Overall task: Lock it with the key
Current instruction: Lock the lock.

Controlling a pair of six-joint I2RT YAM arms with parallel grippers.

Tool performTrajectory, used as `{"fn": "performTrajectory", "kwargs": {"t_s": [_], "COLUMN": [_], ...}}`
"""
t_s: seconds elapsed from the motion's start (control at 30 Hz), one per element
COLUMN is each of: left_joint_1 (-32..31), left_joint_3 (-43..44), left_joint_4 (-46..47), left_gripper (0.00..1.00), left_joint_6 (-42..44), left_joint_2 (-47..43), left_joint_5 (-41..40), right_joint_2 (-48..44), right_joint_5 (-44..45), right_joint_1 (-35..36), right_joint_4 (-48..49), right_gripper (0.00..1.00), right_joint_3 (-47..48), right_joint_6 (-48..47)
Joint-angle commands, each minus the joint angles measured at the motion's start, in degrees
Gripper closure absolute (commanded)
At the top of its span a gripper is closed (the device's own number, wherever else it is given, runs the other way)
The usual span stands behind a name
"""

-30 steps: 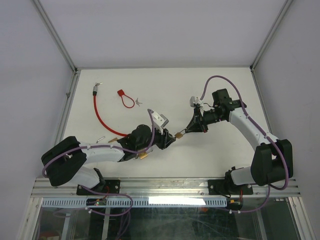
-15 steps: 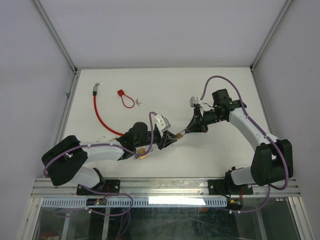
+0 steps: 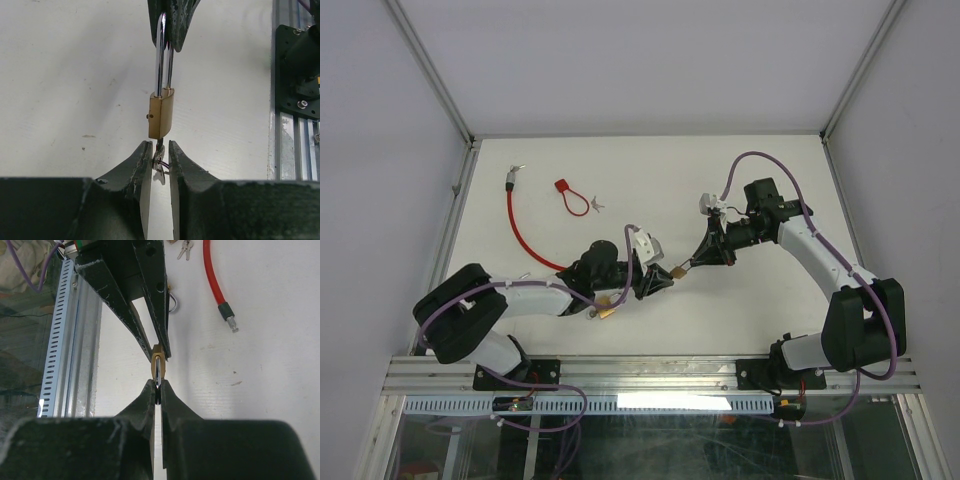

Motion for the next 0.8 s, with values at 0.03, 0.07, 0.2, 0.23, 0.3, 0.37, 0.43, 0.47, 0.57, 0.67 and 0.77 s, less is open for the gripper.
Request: {"fn": "performTrajectory", "kwargs": {"t_s": [0.03,0.07,0.2,0.23,0.3,0.37,0.43,0.47,0.57,0.67,0.77], "left_joint_1": [1.31,1.40,1.79,1.94,2.08,2.48,2.69,2.83,3.11,3.45,3.75], "left_joint_3": [2.56,2.65,3.00,3.05,3.39,3.66,3.93,4.03,4.13,4.04,3.96], "left_joint_4": [0.76,1.05,1.88,2.04,2.03,2.24,2.38,2.48,2.82,3.38,3.58], "left_gripper": [0.81,0.81,0.81,0.81,0.76,0.75,0.75,0.74,0.78,0.86,0.86], "left_joint_6": [0.39,0.11,-0.79,-1.04,-1.55,-2.08,-2.64,-2.89,-3.65,-4.23,-4.46], "left_joint_2": [0.83,0.93,1.34,1.43,1.68,2.02,2.28,2.51,2.72,2.71,2.63], "left_joint_5": [4.35,4.89,6.25,6.48,6.54,6.79,7.06,7.27,7.49,7.56,7.82], "right_joint_2": [-2.25,-2.30,-2.25,-2.25,-2.25,-2.25,-2.25,-2.29,-2.25,-2.25,-2.29], "right_joint_5": [-3.31,-3.33,-3.40,-3.42,-3.42,-3.44,-3.56,-3.51,-3.57,-3.59,-3.57], "right_joint_1": [-0.30,-0.28,-0.30,-0.31,-0.31,-0.29,-0.29,-0.30,-0.31,-0.28,-0.29], "right_joint_4": [1.29,1.24,1.29,1.29,1.29,1.30,1.29,1.29,1.33,1.29,1.29], "right_gripper": [1.00,1.00,1.00,1.00,1.00,1.00,1.00,1.00,1.00,1.00,1.00], "right_joint_3": [0.31,0.33,0.23,0.23,0.25,0.21,0.13,0.14,0.19,0.14,0.05], "right_joint_6": [0.03,0.03,0.03,0.03,0.03,0.01,-0.06,-0.06,-0.06,-0.08,-0.06]}}
